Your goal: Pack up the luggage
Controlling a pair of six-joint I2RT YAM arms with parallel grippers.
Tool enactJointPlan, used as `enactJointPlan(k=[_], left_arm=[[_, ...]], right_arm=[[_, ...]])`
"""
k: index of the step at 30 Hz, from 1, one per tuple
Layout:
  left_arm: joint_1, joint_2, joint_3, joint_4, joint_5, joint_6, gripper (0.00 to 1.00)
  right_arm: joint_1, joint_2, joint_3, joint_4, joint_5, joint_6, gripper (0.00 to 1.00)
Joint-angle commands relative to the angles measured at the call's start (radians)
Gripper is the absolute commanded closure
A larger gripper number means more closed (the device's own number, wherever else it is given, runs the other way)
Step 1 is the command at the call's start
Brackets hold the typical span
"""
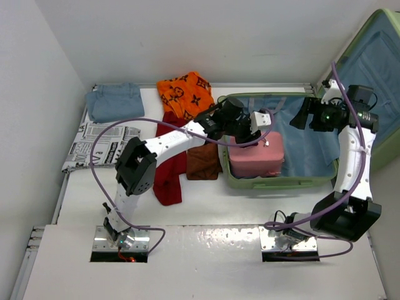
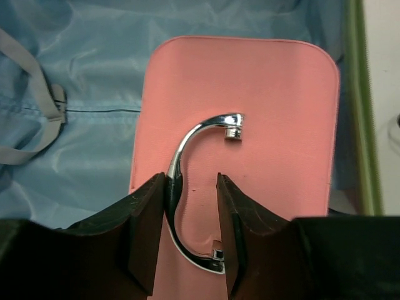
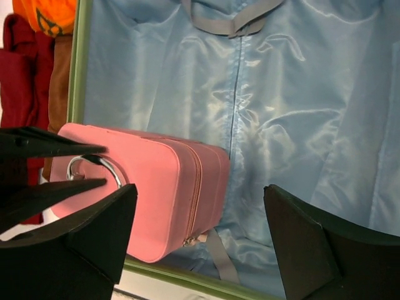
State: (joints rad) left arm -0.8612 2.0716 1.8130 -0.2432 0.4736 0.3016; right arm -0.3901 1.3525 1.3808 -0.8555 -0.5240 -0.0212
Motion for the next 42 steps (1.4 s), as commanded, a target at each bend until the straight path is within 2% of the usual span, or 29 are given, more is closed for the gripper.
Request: enactJointPlan(k=[1, 7, 14, 17, 22, 24, 27, 32, 34, 36, 39, 42], left_arm=[[-0.006, -0.024, -0.057, -0.088, 0.137, -0.015, 0.56], [0.028, -0.073, -0.118, 0.03, 0.246, -0.099, 0.56], [0.047, -0.105, -0.118, 0.099, 0.209, -0.171, 0.54], [0.056, -0.105, -0.118, 0.108, 0.18, -0.18, 0.46], [0.076, -0.096, -0.09, 0.146, 0.158, -0.202, 0.45], [0.097, -0.084, -0.066, 0.157, 0.149, -0.222, 0.31], [0.106, -0.074, -0.02, 0.157, 0.149, -0.231, 0.29], [0.155, -0.074, 0.057, 0.157, 0.14, -0.269, 0.24], [0.183, -0.087, 0.077, 0.157, 0.14, -0.314, 0.19], [0.208, -0.122, 0.077, 0.148, 0.122, -0.357, 0.18], [0.305, -0.191, -0.005, 0.081, 0.039, -0.471, 0.23], [0.378, -0.293, -0.153, 0.067, -0.08, -0.505, 0.25]], right_arm=[[0.036, -0.015, -0.022, 0.053, -0.01, 0.01, 0.19], [0.063, -0.013, -0.035, 0.07, -0.005, 0.012, 0.2], [0.085, -0.006, -0.037, 0.082, 0.007, 0.014, 0.2], [0.102, -0.003, -0.039, 0.09, 0.01, 0.014, 0.2], [0.126, -0.001, -0.04, 0.096, 0.025, 0.014, 0.2], [0.128, 0.002, -0.035, 0.095, 0.025, 0.014, 0.2], [0.129, -0.001, -0.031, 0.093, 0.027, 0.014, 0.2], [0.167, 0.007, -0.028, 0.099, 0.012, -0.003, 0.35], [0.195, 0.005, -0.026, 0.101, 0.01, -0.016, 0.42], [0.226, 0.011, -0.022, 0.102, 0.012, -0.025, 0.46], [0.249, 0.011, -0.014, 0.114, 0.027, -0.017, 0.46], [0.257, 0.01, 0.0, 0.122, 0.019, 0.009, 0.35]])
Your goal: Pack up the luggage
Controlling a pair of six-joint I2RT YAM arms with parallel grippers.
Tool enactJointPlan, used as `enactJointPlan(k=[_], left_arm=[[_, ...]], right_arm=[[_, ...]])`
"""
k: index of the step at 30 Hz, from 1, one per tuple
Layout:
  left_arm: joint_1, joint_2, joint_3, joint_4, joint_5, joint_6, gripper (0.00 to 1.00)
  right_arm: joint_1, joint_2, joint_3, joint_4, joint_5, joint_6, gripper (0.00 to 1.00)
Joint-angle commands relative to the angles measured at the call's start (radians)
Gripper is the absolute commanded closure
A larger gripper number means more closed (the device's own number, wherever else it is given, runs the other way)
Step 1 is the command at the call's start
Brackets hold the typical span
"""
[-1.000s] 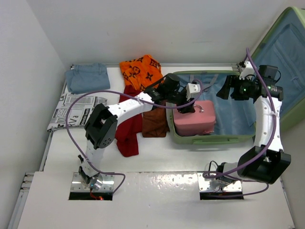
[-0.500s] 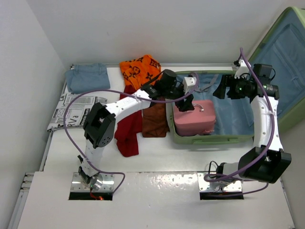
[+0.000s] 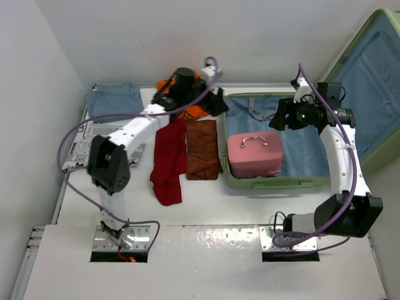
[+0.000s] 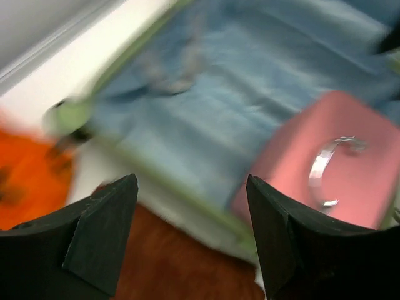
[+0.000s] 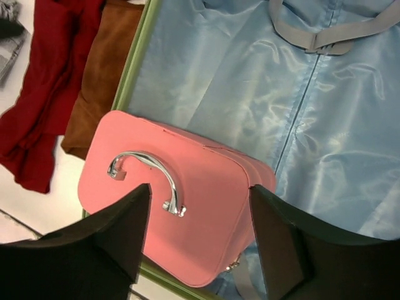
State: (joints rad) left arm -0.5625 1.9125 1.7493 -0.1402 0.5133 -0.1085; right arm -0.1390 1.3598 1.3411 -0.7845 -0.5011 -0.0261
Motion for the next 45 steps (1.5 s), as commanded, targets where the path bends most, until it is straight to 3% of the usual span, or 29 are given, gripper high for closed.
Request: enactJointPlan(k=[1, 4, 8, 10, 15, 22, 30, 33, 45], left_arm=[[0.122, -0.208, -0.2, -0.05, -0.189, -0.095, 0.25], [0.179, -0.297, -0.383, -0.067, -0.331, -0.096, 0.23], [0.236, -0.395, -0.507, -0.079, -0.43, -0.095, 0.2], [0.266, -0.417, -0.517, -0.099, -0.389, -0.08, 0.2], [0.397, -0.455, -0.53, -0.147, -0.127, -0.01, 0.14], [0.53, -0.5, -0.548, -0.147, -0.013, -0.01, 0.14], [0.635, -0.529, -0.567, -0.138, 0.074, -0.019, 0.14], [0.659, -0.529, -0.576, -0.137, 0.086, -0.028, 0.14], [0.696, -0.489, -0.576, -0.128, 0.119, -0.039, 0.14]], right_arm=[[0.009, 0.002, 0.047, 0.053, -0.013, 0.017, 0.29], [0.047, -0.016, 0.043, 0.082, -0.046, 0.052, 0.18], [0.165, -0.01, 0.064, 0.123, -0.082, 0.077, 0.15], [0.283, 0.044, 0.111, 0.096, -0.086, 0.001, 0.15], [0.566, 0.18, 0.239, -0.011, -0.022, -0.358, 0.15], [0.766, 0.539, 0.484, -0.191, 0.044, -0.625, 0.14], [0.791, 0.798, 0.553, -0.182, 0.2, -0.765, 0.05], [0.788, 0.823, 0.546, -0.151, 0.243, -0.787, 0.01], [0.796, 0.92, 0.478, -0.027, 0.299, -0.83, 0.01]])
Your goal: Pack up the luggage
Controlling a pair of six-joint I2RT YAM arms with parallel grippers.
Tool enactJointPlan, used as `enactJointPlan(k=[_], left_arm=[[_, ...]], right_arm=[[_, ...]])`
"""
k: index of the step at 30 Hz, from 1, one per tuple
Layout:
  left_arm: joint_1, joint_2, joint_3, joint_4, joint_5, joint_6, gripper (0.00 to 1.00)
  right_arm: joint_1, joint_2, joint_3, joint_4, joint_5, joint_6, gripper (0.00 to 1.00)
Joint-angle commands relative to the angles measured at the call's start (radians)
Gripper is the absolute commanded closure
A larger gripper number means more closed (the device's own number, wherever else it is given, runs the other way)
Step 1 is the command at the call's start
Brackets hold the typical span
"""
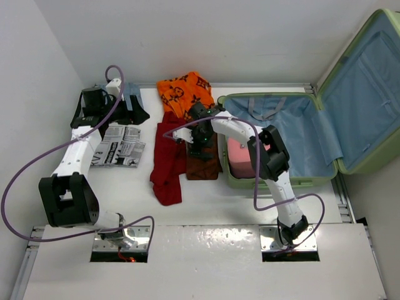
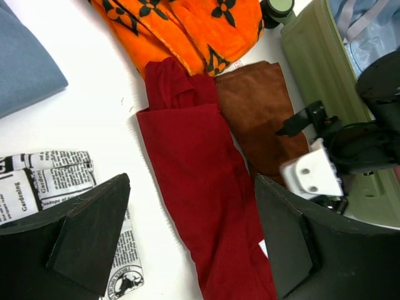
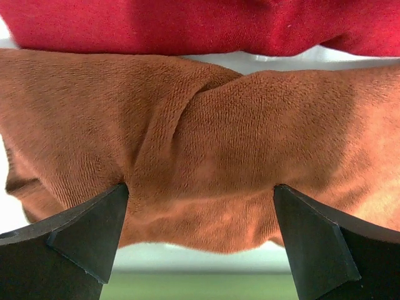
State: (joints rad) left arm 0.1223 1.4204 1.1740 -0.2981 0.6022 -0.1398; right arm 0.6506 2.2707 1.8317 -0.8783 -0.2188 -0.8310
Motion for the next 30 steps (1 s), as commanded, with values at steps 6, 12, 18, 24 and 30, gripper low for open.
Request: enactJointPlan(k=[6, 12, 18, 24, 30], left_arm=[[0.03, 0.003, 0.0, 0.03, 0.039, -0.017, 0.14], [0.048, 0.014, 0.018, 0.03, 0.057, -0.038, 0.14], [0.057, 0.014, 0.027, 0.03, 0.067, -0.038, 0.14], [0.057, 0.005, 0.027, 0.039, 0.067, -0.038, 0.14], [0.057, -0.005, 0.027, 0.066, 0.085, -0.047, 0.14]], right_arm=[[0.014, 0.049, -0.037, 0.073, 0.032, -0.034, 0.08], [0.001, 0.07, -0.038, 0.022, -0.017, -0.06, 0.4], [0.026, 0.024, -0.055, 0.025, -0.025, -0.016, 0.91], [0.029, -0.219, -0.078, 0.097, -0.083, 0.122, 1.0], [-0.008, -0.439, -0.029, 0.156, -0.085, 0.24, 1.0]])
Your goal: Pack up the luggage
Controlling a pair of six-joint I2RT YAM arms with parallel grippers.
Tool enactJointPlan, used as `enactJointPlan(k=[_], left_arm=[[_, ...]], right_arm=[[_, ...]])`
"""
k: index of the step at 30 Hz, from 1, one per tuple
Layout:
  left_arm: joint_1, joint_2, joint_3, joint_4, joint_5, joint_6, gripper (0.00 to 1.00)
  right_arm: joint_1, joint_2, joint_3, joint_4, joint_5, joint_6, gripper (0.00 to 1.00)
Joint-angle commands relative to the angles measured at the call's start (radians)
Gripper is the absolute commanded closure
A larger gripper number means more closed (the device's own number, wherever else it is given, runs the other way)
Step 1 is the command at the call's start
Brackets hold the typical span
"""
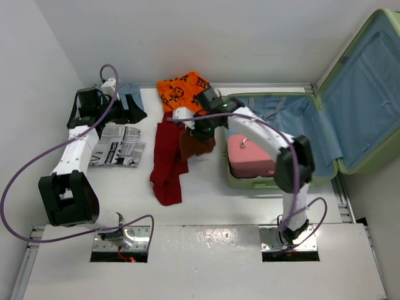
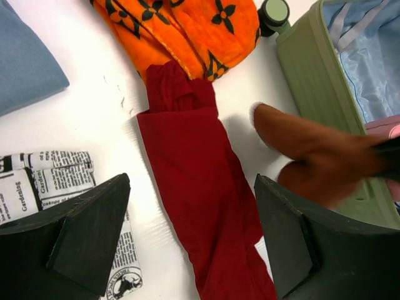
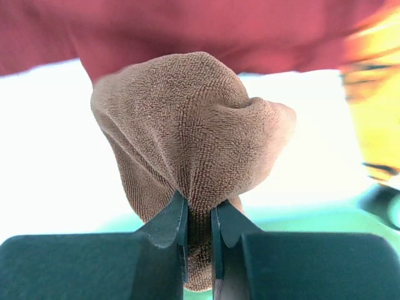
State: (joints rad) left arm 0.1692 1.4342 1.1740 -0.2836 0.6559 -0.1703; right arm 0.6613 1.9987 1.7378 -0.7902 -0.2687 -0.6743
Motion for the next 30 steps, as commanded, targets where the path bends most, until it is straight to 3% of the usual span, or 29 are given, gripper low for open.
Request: enactJointPlan(k=[1, 5, 11, 19, 30], left_arm=[[0.01, -0.018, 0.027, 0.064, 0.031, -0.017, 0.14], [0.001, -0.027, 0.027, 0.083, 0.031, -0.028, 0.14], [-0.028, -0.037, 0.018, 0.136, 0.031, -0.058, 0.14], [-0.059, 0.005, 0.027, 0.156, 0.04, -0.067, 0.14], [-0.096, 0.005, 0.036, 0.092, -0.097, -0.006, 0.14]], right_arm=[[-0.023, -0.199, 0.068, 0.077, -0.015, 0.102, 1.0], [-0.087, -0.311, 0.039, 0.117, 0.054, 0.195, 1.0], [-0.314, -0.498, -0.125, 0.193, 0.216, 0.269, 1.0], [-0.639, -0.666, -0.382, 0.178, 0.258, 0.263, 1.0], [-0.804, -0.758, -0.647, 0.043, 0.259, 0.234, 1.0]])
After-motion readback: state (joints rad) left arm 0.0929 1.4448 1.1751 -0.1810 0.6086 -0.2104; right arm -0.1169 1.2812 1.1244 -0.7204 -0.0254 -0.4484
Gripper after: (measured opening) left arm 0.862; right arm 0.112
